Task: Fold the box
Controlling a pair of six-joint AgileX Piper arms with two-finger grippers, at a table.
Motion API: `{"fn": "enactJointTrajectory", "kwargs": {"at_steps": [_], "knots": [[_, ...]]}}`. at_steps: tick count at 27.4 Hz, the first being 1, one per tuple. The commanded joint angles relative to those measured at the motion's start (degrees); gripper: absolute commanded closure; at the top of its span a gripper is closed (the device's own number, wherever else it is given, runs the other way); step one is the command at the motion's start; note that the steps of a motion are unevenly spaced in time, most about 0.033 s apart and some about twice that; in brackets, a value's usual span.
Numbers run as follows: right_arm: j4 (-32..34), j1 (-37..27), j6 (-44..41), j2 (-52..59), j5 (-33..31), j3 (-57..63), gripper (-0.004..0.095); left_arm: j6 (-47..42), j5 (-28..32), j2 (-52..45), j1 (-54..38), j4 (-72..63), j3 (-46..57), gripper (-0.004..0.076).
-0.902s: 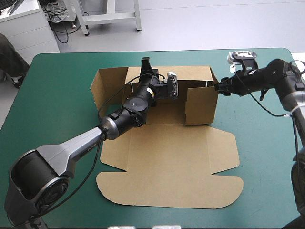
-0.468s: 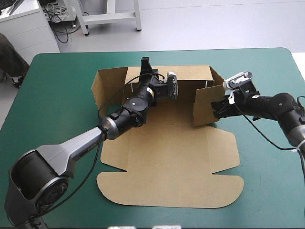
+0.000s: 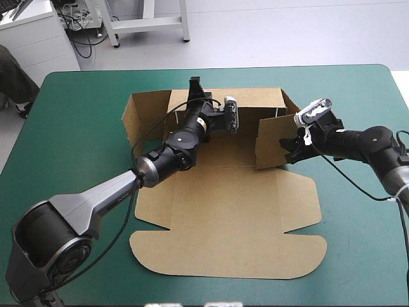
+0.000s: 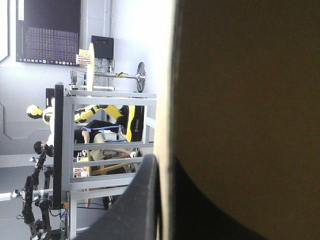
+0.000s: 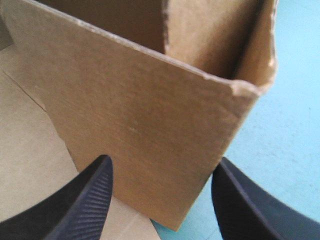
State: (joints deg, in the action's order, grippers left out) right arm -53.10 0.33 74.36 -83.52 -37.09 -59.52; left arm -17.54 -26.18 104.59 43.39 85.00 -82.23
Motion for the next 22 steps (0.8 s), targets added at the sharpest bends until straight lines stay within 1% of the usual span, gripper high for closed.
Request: {"fn": "enactJointTrajectory", "kwargs": {"at_steps": [1, 6, 8, 10, 13, 17, 22], "knots": [[-4.58, -0.08, 2.08, 1.93, -1.04, -1.38, 0.0370, -1.53, -1.67, -2.56, 0.32, 0.75, -1.26, 0.0756], [-6.25, -0.08, 2.08, 1.93, -0.88, -1.38, 0.0370, -1.62, -1.57, -2.56, 0.32, 1.63, -1.26, 0.0756], [-7.08, 0.18, 2.69, 1.91, 0.68, -1.38, 0.0370, -2.07, -1.57, -2.56, 0.32, 1.63, -1.26, 0.0756], [-7.08, 1.34, 3.19, 1.91, 3.88, -1.38, 0.0370, -2.07, -1.57, -2.56, 0.32, 1.63, -1.26, 0.0756], [-7.08, 3.45, 5.44, 1.44, 6.82, -1.38, 0.0370, -2.07, -1.57, -2.56, 0.32, 1.63, -1.26, 0.0756], [-7.32, 5.63, 5.03, -0.16, 7.82, -1.38, 0.0371, -2.19, -1.57, -2.56, 0.32, 1.92, -1.26, 0.0756], [-11.99, 7.25, 4.00, -0.97, 11.10, -1.38, 0.0373, -2.19, -1.57, -2.56, 0.32, 2.01, -1.26, 0.0756]]}}
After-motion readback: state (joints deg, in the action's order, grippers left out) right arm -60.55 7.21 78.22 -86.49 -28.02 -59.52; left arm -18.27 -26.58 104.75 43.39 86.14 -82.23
